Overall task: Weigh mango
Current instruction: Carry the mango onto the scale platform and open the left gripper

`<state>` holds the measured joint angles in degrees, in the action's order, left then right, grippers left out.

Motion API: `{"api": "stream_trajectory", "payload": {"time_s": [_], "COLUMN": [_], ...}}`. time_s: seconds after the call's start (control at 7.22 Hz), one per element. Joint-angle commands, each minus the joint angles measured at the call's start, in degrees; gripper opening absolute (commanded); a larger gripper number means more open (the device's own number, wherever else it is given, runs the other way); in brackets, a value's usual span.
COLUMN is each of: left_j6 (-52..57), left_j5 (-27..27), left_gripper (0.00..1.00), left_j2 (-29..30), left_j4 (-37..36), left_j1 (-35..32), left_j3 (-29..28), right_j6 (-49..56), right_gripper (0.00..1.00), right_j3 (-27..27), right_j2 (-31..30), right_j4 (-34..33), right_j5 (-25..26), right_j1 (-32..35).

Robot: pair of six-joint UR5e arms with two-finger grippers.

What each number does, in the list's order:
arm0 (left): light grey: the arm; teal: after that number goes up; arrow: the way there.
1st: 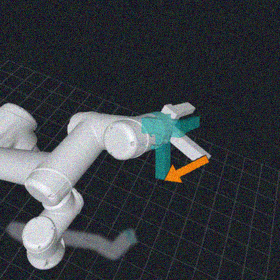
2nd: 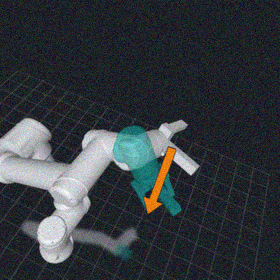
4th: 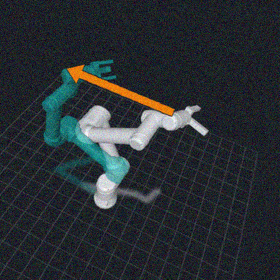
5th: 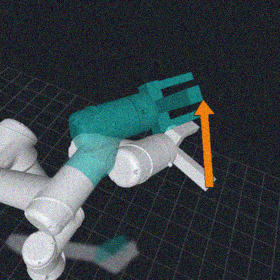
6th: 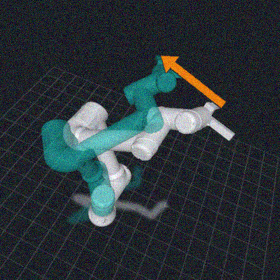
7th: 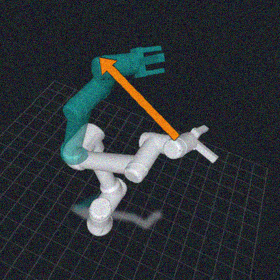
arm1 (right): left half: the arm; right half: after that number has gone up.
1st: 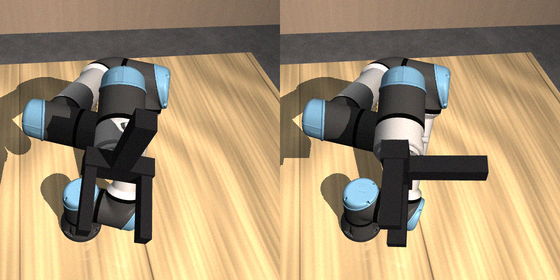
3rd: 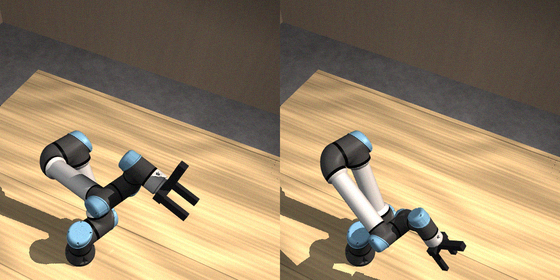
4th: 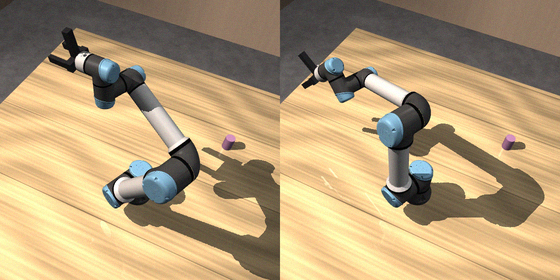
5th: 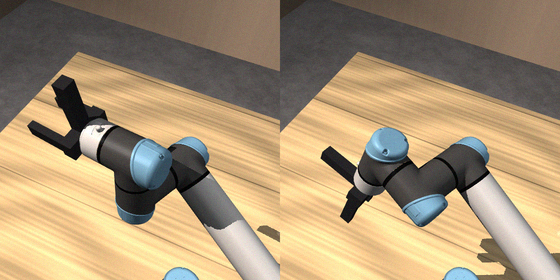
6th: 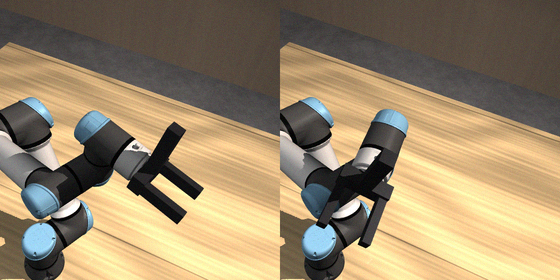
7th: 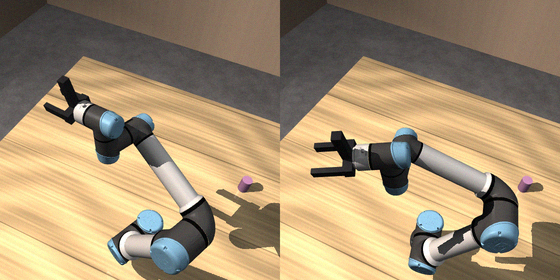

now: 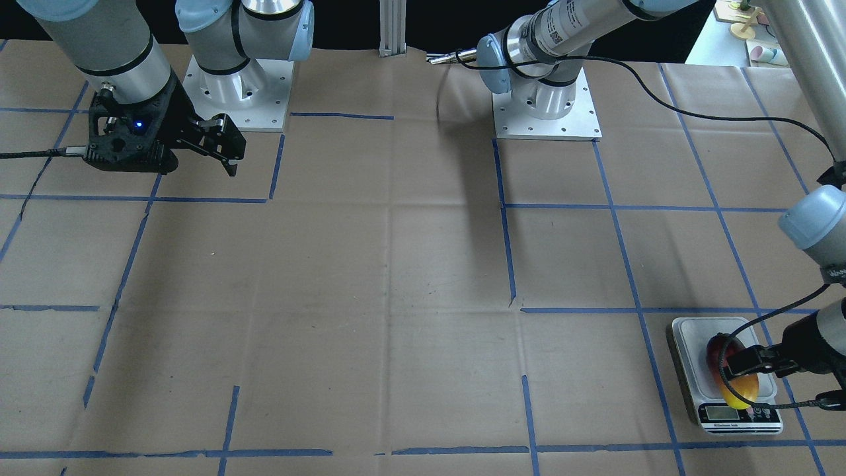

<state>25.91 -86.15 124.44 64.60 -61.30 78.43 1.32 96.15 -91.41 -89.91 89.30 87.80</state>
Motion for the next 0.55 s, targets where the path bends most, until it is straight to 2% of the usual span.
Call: {"api": "stream_trajectory", "payload": {"time_s": [0.0, 0.14, 0.42], "left_j6": [-1.81, -6.00, -17.05], "left_j5": [-0.77, -0.69, -0.78], "left_gripper": [1.00, 1.00, 1.00], "left_j2": [-7.86, -11.12, -17.45], "left_j4": [3.83, 8.39, 16.75], "left_j1": [-0.31, -1.36, -9.58], "left_j3": [0.84, 0.85, 0.94], "right_j6": [0.00, 0.00, 0.00], "right_gripper": [1.00, 1.00, 1.00], "right_j3": [0.00, 0.00, 0.00], "right_j2": [0.00, 0.00, 0.00], "right_j4": [0.00, 0.00, 0.00], "right_j5": [0.00, 0.00, 0.00], "right_j1": [0.00, 0.00, 0.00]}}
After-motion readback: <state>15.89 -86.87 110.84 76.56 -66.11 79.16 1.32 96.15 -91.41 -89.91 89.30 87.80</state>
